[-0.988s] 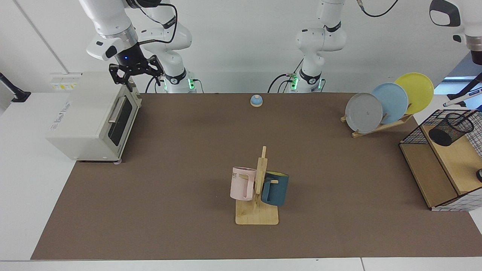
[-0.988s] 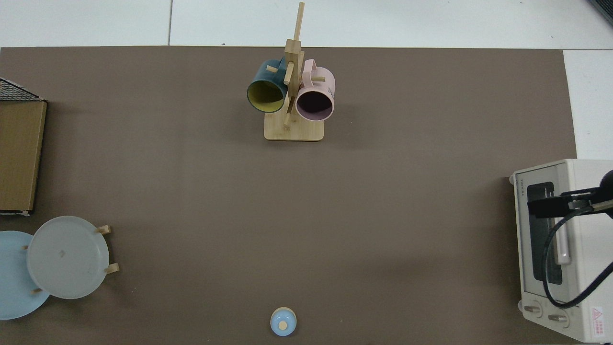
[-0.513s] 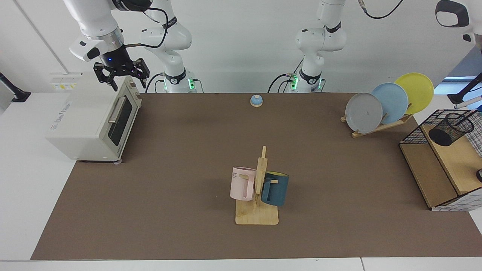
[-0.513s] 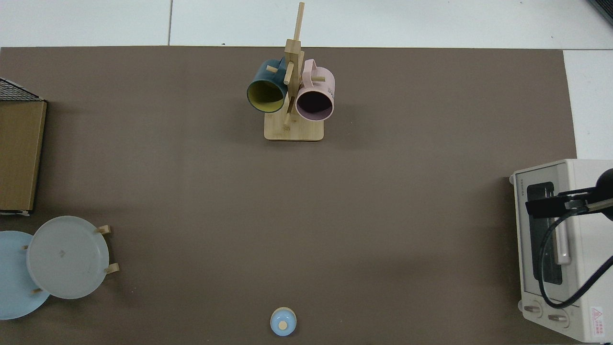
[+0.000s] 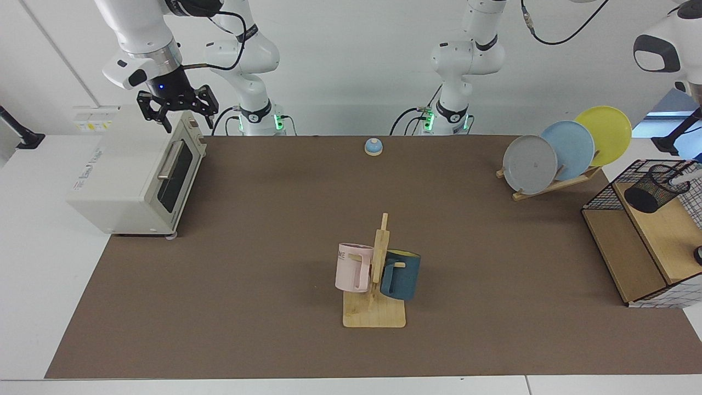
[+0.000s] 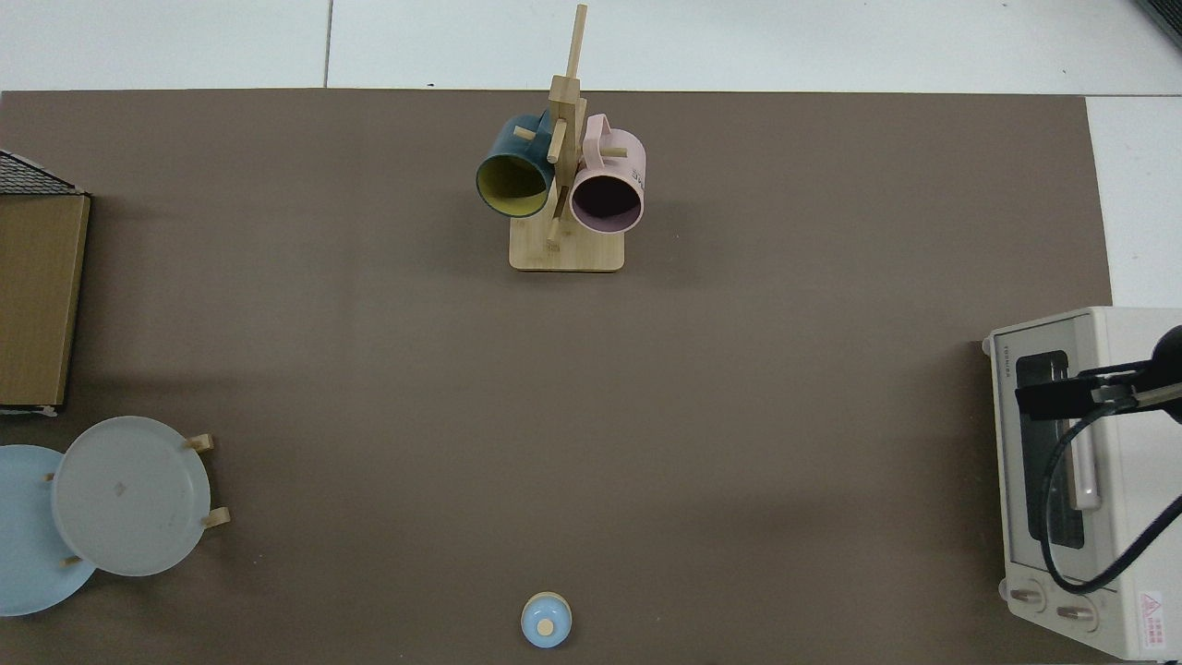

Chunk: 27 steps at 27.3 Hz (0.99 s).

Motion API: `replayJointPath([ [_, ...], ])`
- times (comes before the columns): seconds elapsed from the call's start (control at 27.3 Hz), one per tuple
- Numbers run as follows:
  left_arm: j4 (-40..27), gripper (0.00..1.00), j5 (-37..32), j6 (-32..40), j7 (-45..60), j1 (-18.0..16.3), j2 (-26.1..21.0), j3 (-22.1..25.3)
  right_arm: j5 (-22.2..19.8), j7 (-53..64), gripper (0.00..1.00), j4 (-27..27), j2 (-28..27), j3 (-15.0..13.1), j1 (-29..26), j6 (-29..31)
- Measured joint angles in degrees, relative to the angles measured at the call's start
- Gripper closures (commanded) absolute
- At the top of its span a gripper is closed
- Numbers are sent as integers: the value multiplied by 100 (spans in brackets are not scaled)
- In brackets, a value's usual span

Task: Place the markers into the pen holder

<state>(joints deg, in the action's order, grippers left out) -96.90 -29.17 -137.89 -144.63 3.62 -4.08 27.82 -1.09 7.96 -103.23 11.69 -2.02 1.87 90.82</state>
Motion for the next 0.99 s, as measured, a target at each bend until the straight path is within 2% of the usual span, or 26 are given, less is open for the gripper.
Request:
replayJointPath([
  [0.04, 0, 48, 13, -15, -26, -16, -15, 0, 0, 0, 0, 2, 0, 0, 0, 0],
  [0.07, 0, 0, 19, -21, -59, -28, -31, 2, 0, 0, 0, 3, 0, 0, 0, 0],
  [0.44, 0, 0, 52, 19, -378, -39, -135, -17, 0, 0, 0, 16, 0, 17, 1, 0],
  [0.62, 3, 0, 115, 329, -249, -34, -132, -116, 0, 0, 0, 17, 0, 16, 1, 0],
  [0.77, 21, 0, 140, 826, 252, -32, -121, -375, 0, 0, 0, 22, 0, 15, 1, 0],
  [0.99, 86, 0, 141, 1672, 1317, 0, -105, -1054, 0, 0, 0, 24, 0, 15, 1, 0],
])
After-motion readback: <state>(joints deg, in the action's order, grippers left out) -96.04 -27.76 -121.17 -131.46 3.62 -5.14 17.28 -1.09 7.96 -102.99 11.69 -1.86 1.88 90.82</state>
